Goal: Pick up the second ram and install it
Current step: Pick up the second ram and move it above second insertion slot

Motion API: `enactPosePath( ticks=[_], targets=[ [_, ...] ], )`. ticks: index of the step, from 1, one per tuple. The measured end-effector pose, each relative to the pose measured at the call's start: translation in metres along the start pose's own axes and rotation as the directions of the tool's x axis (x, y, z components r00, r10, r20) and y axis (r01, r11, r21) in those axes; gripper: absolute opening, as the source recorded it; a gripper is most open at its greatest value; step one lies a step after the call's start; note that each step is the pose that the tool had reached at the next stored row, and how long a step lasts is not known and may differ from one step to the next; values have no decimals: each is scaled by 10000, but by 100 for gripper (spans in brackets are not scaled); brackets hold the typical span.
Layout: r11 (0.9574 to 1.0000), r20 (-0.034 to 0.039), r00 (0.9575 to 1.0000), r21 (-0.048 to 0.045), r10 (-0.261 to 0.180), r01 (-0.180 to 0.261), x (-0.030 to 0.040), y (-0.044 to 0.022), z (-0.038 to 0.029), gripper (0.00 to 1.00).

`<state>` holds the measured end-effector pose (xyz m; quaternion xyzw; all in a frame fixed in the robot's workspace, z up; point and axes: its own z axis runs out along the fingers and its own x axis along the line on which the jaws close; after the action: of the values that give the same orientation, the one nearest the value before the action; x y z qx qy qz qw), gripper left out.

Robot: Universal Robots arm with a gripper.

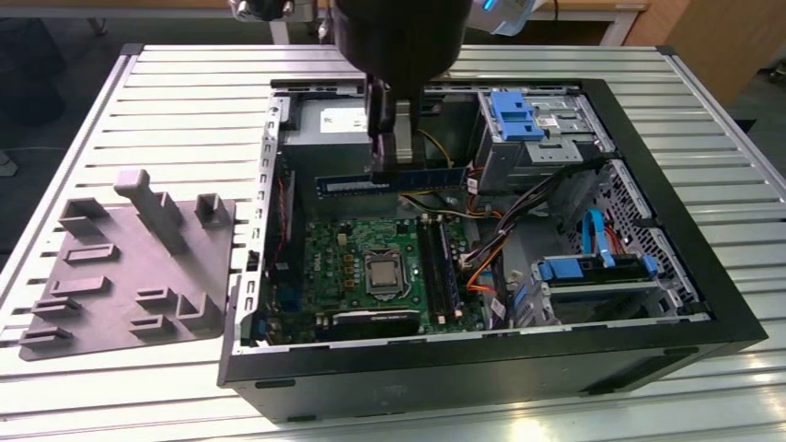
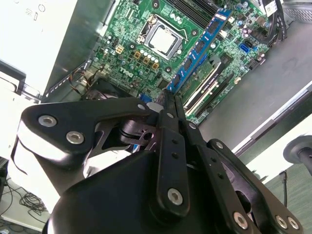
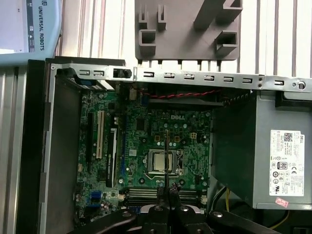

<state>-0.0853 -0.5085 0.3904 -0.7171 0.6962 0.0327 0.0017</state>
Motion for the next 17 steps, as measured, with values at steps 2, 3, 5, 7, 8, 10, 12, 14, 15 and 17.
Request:
enactPosePath(
  ticks=[2,3,5,7,8,10,12,14,15,17],
  targets=[
    [10000,0,10000,0,1,-1,0,-3,3,12],
    [10000,0,10000,0,0,0,0,-4,5,12],
    [10000,0,10000,0,1,-1,1,-7,9,12],
    [10000,0,10000,0,0,0,1,-11,13,12],
    [10000,0,10000,1,0,0,1,-12,14,12],
    [10000,1,10000,1,1,-1,1,-13,19,12],
    [10000,1,10000,0,0,0,1,-15,23,12],
    [10000,0,10000,0,0,0,2,-17,28,12],
    [10000,1,10000,1,0,0,2,-19,31,12],
    [10000,0,10000,0,0,0,2,-21,35,12]
  ],
)
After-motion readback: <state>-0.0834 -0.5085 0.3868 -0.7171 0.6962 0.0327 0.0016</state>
